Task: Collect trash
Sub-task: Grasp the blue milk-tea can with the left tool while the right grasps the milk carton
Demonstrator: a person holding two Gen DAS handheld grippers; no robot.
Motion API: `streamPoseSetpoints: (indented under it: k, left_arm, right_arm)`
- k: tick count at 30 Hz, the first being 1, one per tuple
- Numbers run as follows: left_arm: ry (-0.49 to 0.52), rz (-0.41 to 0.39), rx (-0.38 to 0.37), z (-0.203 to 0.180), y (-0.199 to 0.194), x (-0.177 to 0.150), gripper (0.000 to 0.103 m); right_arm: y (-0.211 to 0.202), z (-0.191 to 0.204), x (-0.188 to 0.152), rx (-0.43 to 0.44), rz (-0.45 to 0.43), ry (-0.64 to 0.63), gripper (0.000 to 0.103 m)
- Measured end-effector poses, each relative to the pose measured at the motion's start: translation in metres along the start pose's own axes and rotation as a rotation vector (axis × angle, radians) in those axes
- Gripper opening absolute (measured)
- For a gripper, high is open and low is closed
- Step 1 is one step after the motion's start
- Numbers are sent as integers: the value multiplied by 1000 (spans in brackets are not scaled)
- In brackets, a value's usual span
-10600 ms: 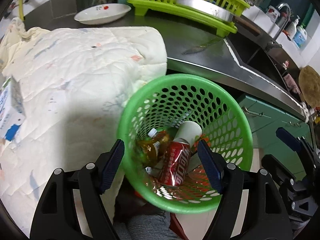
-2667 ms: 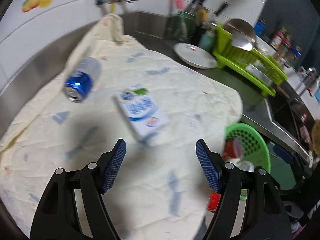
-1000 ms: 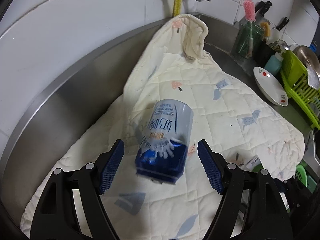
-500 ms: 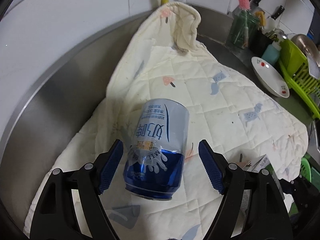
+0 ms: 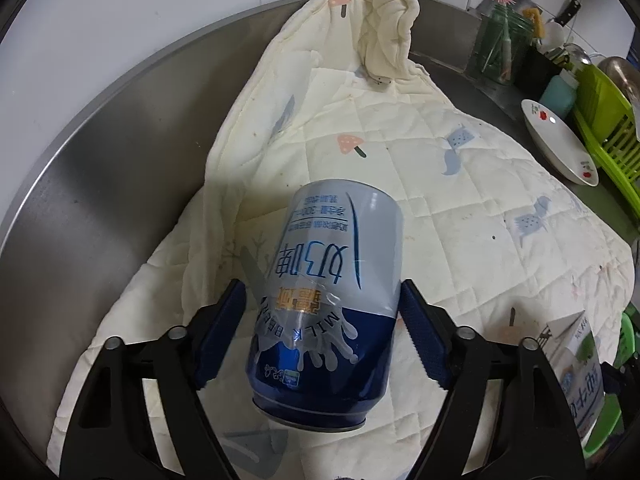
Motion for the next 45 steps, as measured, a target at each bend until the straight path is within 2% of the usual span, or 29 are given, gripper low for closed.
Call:
streamPoseSetpoints:
  k: [2,11,22,30,38,45]
  left_arm:
    - [9,-1,0,-3,0,0,67]
    - [74,-35,37,-11,-3,-3,67]
    - [32,-51,51,-7,-7,-1,65]
    - [19,-46,48,-3,-20,-19,65]
    - [13,-83,9,-8,-58,-46,65]
    - [35,-132,-33,-26,-104,-72,65]
  right_arm:
    - [-3,0,-1,1,-4,6,63]
    - [-15,0,-2,-9,-20,10,63]
    - [-26,-4,-11,-17,-29,24,63]
    - [-49,-11,-17,-35,-52,40,63]
    - [-75,-18,-37,-59,-70,61,63]
    - [-111,-35,-77,-111,-77,101,63]
Point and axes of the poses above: each gripper's, at about its wrist camera, not at the fingertips, and y roughly the way its jaws point, z to its left, x to its top, the point moved 9 cm from there along y, roughly the way its jaws point, and after that the axes turned 15 degrees about x, right-handed, at the moved point
